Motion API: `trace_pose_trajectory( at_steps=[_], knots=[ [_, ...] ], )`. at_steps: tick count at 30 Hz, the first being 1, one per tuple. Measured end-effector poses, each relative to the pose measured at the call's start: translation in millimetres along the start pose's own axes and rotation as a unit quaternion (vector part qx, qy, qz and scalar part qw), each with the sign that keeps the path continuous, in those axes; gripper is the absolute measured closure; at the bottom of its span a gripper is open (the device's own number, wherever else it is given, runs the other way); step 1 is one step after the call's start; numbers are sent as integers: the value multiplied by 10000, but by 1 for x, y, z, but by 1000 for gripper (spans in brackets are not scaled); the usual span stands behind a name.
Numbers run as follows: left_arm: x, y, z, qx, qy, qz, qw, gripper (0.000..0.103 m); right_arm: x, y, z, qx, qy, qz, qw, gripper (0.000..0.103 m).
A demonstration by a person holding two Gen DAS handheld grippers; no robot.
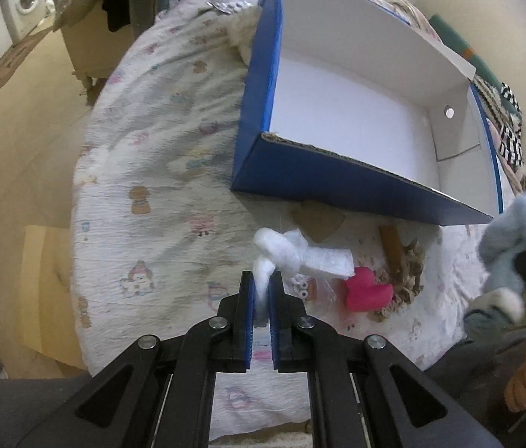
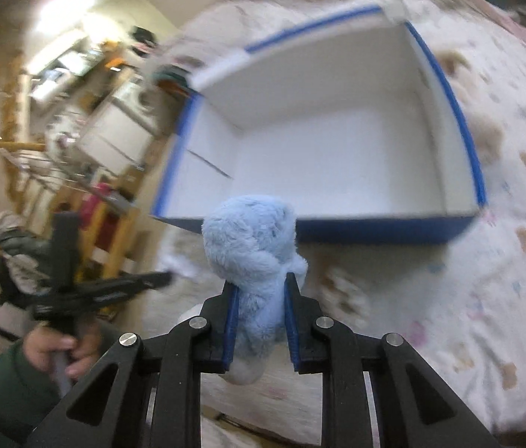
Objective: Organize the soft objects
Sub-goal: 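Carry the white cloth and blue plush over the open shoebox with both tools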
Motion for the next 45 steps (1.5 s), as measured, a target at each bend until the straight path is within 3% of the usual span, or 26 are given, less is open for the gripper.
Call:
trace_pose_trajectory(
  at_steps=[4, 15, 21, 32, 42, 44, 45],
  knots=[
    [0, -5, 21, 83, -409, -109, 9991, 96, 9, 18, 9, 323, -416, 195, 9984, 79],
    [22, -25, 84, 263, -1622, -325, 9859, 96, 29, 20, 32, 198, -1233, -118, 9921, 79],
    [47, -39, 84, 286, -1670, -546, 9840, 96, 41, 12, 35, -162, -1408, -57, 9899, 79],
    [83, -53, 70, 242, -1663, -607, 9839, 96, 69, -6, 38, -191, -1578, -102, 9872, 79],
    [105, -77, 41, 298, -1692, -988, 9802, 96, 91, -28, 20, -274, -1506, -306, 9877, 79],
    [106, -81, 32, 263, -1771, -1105, 9776, 96, 96, -33, 14, -318, -1483, -322, 9879, 79],
    [105, -84, 27, 226, -1967, -1268, 9720, 96, 98, -35, 10, -346, -1465, -326, 9881, 79]
  ],
)
Point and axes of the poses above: each gripper's, at about its wrist camera, not at the fingertips, and z roughly against the way its jaws point, y to its left, x to its top, the point moved 2 cm from there along -z, roughly the way its jaws point, and after that the axes turned 8 degrees about -y, right-handed, at the moved point
